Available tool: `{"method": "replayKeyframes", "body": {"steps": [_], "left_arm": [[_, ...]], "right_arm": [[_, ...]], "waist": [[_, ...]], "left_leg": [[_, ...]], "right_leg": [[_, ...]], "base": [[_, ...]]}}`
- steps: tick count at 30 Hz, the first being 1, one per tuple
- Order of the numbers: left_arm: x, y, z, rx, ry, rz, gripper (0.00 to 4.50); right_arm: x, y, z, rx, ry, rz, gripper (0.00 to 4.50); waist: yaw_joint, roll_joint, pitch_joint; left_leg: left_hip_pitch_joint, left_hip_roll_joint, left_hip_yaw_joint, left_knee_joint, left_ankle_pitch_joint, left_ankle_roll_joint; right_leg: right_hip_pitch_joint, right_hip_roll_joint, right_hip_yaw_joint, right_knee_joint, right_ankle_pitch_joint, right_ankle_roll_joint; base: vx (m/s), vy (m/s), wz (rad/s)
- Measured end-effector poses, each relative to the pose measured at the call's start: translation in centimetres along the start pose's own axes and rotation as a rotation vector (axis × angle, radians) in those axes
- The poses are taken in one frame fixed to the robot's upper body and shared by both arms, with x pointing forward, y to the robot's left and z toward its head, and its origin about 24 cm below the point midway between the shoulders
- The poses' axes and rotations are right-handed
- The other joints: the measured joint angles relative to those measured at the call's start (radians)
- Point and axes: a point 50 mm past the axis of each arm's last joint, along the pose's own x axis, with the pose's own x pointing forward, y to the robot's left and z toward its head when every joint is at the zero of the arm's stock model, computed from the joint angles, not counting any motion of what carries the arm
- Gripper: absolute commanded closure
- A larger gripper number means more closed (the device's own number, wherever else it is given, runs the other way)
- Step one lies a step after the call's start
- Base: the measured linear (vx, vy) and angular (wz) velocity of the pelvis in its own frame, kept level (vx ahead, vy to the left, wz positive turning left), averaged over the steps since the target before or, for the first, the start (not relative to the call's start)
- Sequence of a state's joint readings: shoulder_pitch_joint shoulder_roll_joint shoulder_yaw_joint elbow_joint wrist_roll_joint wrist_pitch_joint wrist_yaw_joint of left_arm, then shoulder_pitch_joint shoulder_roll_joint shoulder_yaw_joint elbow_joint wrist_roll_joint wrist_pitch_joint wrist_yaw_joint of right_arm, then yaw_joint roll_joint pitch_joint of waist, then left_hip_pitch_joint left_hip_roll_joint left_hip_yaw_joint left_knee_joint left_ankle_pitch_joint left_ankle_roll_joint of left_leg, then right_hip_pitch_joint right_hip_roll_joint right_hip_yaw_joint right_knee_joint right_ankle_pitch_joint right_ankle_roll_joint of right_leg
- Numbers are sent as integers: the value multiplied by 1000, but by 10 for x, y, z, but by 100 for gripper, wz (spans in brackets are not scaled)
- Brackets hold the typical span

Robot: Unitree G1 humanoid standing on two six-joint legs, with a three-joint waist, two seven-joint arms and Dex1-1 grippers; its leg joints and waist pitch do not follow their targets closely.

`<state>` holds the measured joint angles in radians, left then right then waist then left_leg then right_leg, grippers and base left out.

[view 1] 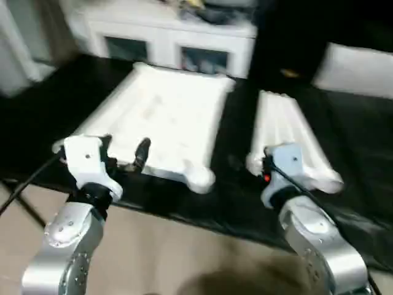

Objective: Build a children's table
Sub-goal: Move to table

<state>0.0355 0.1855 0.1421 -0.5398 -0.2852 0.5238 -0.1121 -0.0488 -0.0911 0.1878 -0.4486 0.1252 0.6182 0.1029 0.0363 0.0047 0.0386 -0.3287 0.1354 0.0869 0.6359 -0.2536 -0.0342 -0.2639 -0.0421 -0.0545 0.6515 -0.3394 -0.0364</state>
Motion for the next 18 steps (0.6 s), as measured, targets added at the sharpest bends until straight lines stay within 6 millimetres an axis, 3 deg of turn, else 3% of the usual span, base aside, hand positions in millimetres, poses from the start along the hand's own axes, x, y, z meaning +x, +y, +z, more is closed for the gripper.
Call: {"method": "replayKeyframes", "body": {"steps": [1, 2, 3, 4, 5, 6, 7, 8, 9, 10, 11, 12, 13, 14, 15, 16, 17, 18], "left_arm": [[0, 2, -2, 1, 10, 7, 7], [1, 2, -3, 1, 16, 7, 7], [1, 1, -3, 1, 15, 4, 7], [2, 0, -2, 2, 7, -3, 7], [3, -2, -1, -2, -1, -9, 7], [5, -7, -3, -14, 5, -26, 7], [5, -12, -4, -22, 8, -47, 7], [6, -13, -4, -22, 8, -54, 7], [7, -13, -3, -19, 3, -52, 7], [8, -12, -1, -18, -6, -52, 7], [9, -12, 2, -15, -21, -50, 7], [8, -10, 3, -11, -29, -45, 7], [8, -8, 2, -8, -28, -37, 7], [8, -2, 1, -7, -20, -15, 7], [9, -1, -2, -9, -8, -9, 7], [10, -1, -4, -11, 1, -7, 7], [12, -2, -4, -6, 0, -9, 7], [14, -4, -2, 1, -11, -15, 7]], "right_arm": [[1, 0, 1, -3, -5, 2, 0], [0, -1, 1, -6, -5, -2, 0], [0, -2, 1, -7, -3, -4, 0], [0, -3, 1, -10, -1, -9, 0], [-1, -5, 0, -12, 3, -17, 0], [-3, -8, -2, -13, 10, -32, 0], [-4, -12, -3, -22, 15, -45, 0], [-5, -17, -2, -27, 15, -72, 0], [-5, -18, -2, -28, 14, -78, 0], [-5, -18, -2, -27, 14, -77, 0], [-4, -16, -2, -24, 10, -73, 0], [-4, -16, -2, -20, 10, -72, 0], [-3, -11, -2, -9, 8, -58, 0], [0, -4, 0, -4, -2, -29, 0], [0, -3, 2, -5, -8, -26, 0], [0, -4, 2, -9, -10, -31, 0], [-1, -7, 2, -13, -11, -46, 0], [-1, -9, 2, -14, -12, -55, 0]], "waist": [[-13, -3, -2], [-35, -6, -4], [-43, -9, -5], [-59, -23, -7], [-64, -45, -6], [-52, -45, -6], [-38, -35, -1], [-26, -22, -1], [-12, -12, -1], [-1, -2, -4], [7, 18, -7], [9, 35, -9], [1, 35, -4], [-8, 18, -4], [-20, 14, -6], [-34, 11, -7], [-46, 9, -8], [-58, -5, -9]], "left_leg": [[3, 0, 0, 0, -2, 7], [10, -2, 1, 0, -9, 10], [14, -4, 2, 0, -12, 11], [21, -14, 11, 0, -19, 9], [31, -28, 26, 1, -27, 4], [30, -30, 26, 14, -42, 29], [28, -25, 21, 31, -62, 64], [-4, -26, 13, 77, -63, 65], [-20, -24, 6, 89, -61, 62], [-31, -16, 3, 70, -55, 55], [-38, 4, 4, 26, -18, 42], [-26, 14, 1, 26, -2, 4], [-14, 8, -3, 18, -6, 6], [-3, -2, -2, 5, -8, 8], [2, -3, -2, 5, -14, 11], [10, -4, -1, 5, -21, 15], [18, -7, 2, 5, -28, 15], [22, -16, 13, 3, -32, 15]], "right_leg": [[-18, -1, -2, 29, 0, 4], [-47, -6, -7, 59, 7, 21], [-61, -10, -8, 66, 13, 31], [-90, -24, -4, 46, 29, 37], [-98, -39, 15, 17, 78, 52], [-78, -33, 21, 12, 65, 50], [-67, -27, 18, 1, 66, 46], [-61, -21, 18, -10, 66, 46], [-53, -17, 17, -15, 63, 45], [-41, -12, 9, -21, 62, 38], [-27, 2, -4, -24, 51, 37], [-15, 7, -12, -24, 43, 40], [-16, 3, -12, -25, 34, 30], [-25, -2, -9, 1, 16, -10], [-40, -2, -10, 31, 14, -11], [-60, -2, -10, 62, 17, 5], [-90, -9, -10, 75, 28, 26], [-109, -21, -7, 50, 41, 28]], "base": [[137, 17, -2], [137, 17, -2], [117, 5, 0], [100, -46, 3], [100, -46, 3], [104, -84, -1], [119, -64, -7], [119, -64, -7], [120, -22, -6], [127, 9, 2], [127, 9, 2], [148, 54, 4], [177, 57, 5], [177, 57, 5], [167, 22, 6], [131, 10, 1], [131, 10, 1], [117, -9, 3]]}}
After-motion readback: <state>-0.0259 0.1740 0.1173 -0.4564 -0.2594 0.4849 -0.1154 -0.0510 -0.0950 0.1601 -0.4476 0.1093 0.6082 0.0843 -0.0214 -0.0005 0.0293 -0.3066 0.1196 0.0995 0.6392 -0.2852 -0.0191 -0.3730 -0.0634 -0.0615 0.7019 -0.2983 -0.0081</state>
